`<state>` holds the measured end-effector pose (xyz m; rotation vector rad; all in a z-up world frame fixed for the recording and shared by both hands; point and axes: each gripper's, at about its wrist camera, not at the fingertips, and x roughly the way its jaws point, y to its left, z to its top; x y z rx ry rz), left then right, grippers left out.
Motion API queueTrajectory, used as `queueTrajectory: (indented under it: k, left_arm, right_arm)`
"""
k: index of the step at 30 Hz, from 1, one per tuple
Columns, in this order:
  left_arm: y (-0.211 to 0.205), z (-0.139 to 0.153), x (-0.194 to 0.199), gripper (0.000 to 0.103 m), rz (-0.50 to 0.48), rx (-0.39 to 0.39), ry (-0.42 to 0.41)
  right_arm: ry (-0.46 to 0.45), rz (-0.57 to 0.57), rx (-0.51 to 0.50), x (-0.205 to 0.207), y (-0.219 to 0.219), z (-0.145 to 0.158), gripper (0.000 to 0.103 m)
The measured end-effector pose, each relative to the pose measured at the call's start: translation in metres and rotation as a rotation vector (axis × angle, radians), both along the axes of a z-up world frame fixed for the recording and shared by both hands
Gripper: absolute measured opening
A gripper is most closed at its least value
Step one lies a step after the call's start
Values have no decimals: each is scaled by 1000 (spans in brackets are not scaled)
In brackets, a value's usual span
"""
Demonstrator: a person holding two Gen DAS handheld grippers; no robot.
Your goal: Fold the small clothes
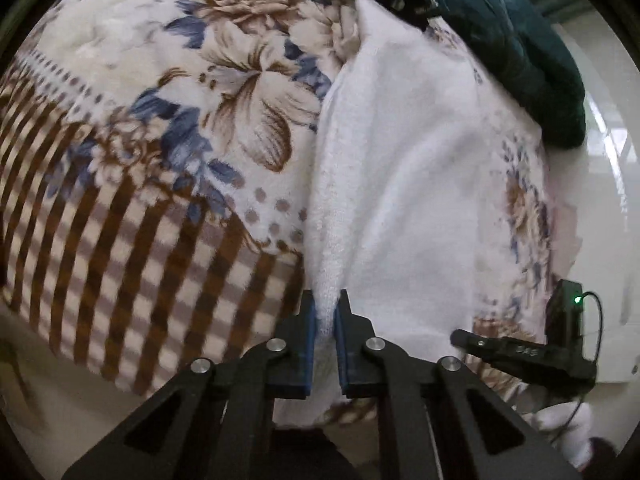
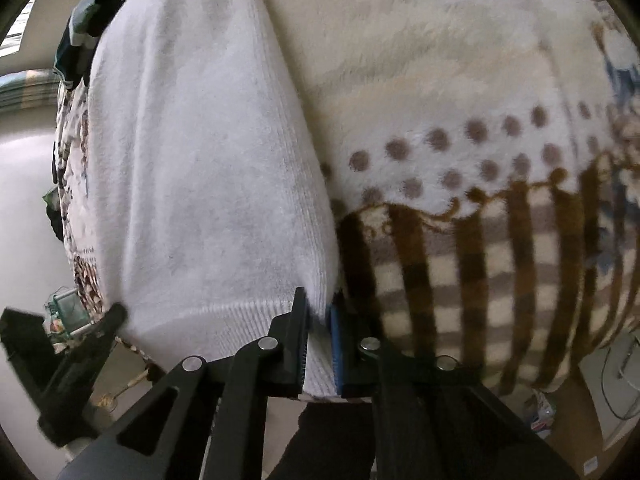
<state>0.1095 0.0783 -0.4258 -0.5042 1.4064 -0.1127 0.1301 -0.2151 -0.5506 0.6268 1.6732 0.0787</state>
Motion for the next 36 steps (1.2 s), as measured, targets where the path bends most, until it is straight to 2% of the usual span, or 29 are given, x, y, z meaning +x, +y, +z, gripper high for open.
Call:
queueTrajectory:
  k: [2,7,8,9,10,11,12,13,14,16,19,21,22,23,24,25,26,30,36]
  left_arm:
    - [2,-5,-6,7,10,21,22]
    - [-1,-35,-14,7,-28,77,45]
    - [0,-44,-13,9,-35,60,61]
    - [2,-48,-12,12,-16,41,74]
    - [9,-50,-12,13,23,-10,73]
    - [13,-49,-14,22,41,-43,67]
    - [16,-47,-16,26,54,-49,58]
    - [19,-45,-19,36,66,-44,49]
    - [20,-47,-23,50,71,-65,45]
    - [21,-56,-28,59,84,-111,60]
    - [8,-80,-31,59,64,-164,109]
    - [-1,-84,-32,57,48,-138,96]
    - [-5,-80,-32,42,42,-127,70]
    - [-10,-76,-32,11,26,-116,57]
    - [-16,-70,-33,11,5,-107,46]
    - [-21,-64,-33,10,-7,-88,29]
    - [-26,-56,-34,10,-23,-82,5]
    - [-30,-31,-28,9,-15,-92,-30]
    - [-22,38,11,9,45,-153,-139]
  right_arm:
    - [-18,35,-42,-2,-6,9,10]
    - [6,75,-44,-5,-14,5,10]
    - [25,82,-35,-5,-14,0,10]
    - [44,85,-28,-3,-15,-5,14]
    - [60,83,-24,-2,-18,-8,20]
    - [68,74,-9,-2,-21,-9,27]
    - [64,67,10,-2,-24,-9,35]
    - [50,60,27,-3,-27,-6,51]
    - [37,55,39,-4,-30,-5,58]
    - [35,58,71,-9,-34,-8,58]
    - [81,48,146,-20,-35,-29,58]
    - [81,6,203,-29,-33,-41,58]
    - [64,-9,231,-33,-33,-44,58]
    - [53,-11,237,-34,-35,-44,56]
    - [36,-16,250,-38,-37,-43,51]
    - [30,-21,271,-43,-39,-43,33]
    - [29,-24,287,-47,-40,-42,19]
    - [-38,-40,294,-52,-42,-20,14]
    - [-197,-61,335,-33,-54,50,13]
